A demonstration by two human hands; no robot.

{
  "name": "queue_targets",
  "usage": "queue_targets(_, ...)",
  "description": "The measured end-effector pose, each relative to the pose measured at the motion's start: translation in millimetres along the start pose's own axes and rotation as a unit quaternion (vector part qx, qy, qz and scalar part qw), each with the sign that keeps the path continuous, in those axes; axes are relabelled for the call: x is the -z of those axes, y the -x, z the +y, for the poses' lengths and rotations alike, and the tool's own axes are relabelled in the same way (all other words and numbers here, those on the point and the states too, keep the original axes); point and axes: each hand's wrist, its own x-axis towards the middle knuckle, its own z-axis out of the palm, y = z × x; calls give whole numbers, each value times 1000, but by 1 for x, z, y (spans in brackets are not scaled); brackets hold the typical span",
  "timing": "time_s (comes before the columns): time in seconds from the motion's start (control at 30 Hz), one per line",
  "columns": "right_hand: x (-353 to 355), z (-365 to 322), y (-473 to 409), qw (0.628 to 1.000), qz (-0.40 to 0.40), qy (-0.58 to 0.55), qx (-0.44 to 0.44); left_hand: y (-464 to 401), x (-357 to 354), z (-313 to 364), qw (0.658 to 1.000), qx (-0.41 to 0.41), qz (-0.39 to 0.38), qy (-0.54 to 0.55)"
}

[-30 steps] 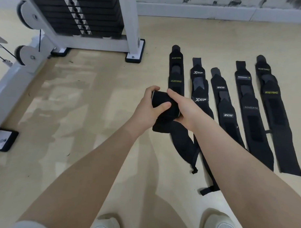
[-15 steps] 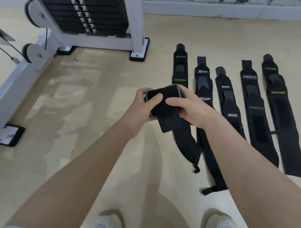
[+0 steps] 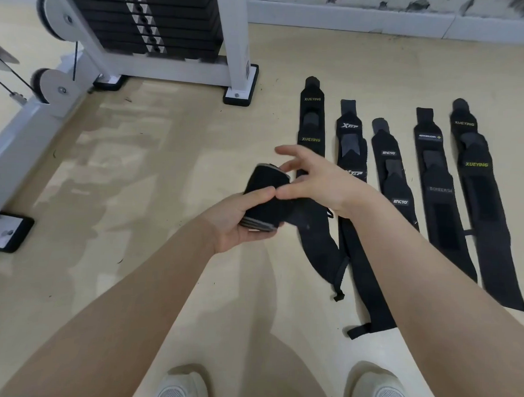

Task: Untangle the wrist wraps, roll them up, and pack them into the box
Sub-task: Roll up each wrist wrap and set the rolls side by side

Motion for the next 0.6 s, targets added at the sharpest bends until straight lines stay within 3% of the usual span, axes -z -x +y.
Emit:
queue_targets(0.1, -13, 5, -9, 996, 89, 17, -22, -4, 4, 2, 995, -65, 71, 13)
queue_targets(0.23, -21, 12, -11, 989, 56, -121, -63, -8, 14, 0, 984, -118, 130, -19)
queue_targets(0.33, -18, 7, -9, 996, 4, -81, -25, -7, 22, -1, 980, -124, 153, -6)
queue_targets(0.47, -21, 7, -7, 990, -30, -138, 1, -6, 24, 0, 986, -116, 106, 60)
queue_targets(0.6, -20, 17, -9, 978, -53, -198, 27, 0, 15, -2, 982, -127, -12, 137)
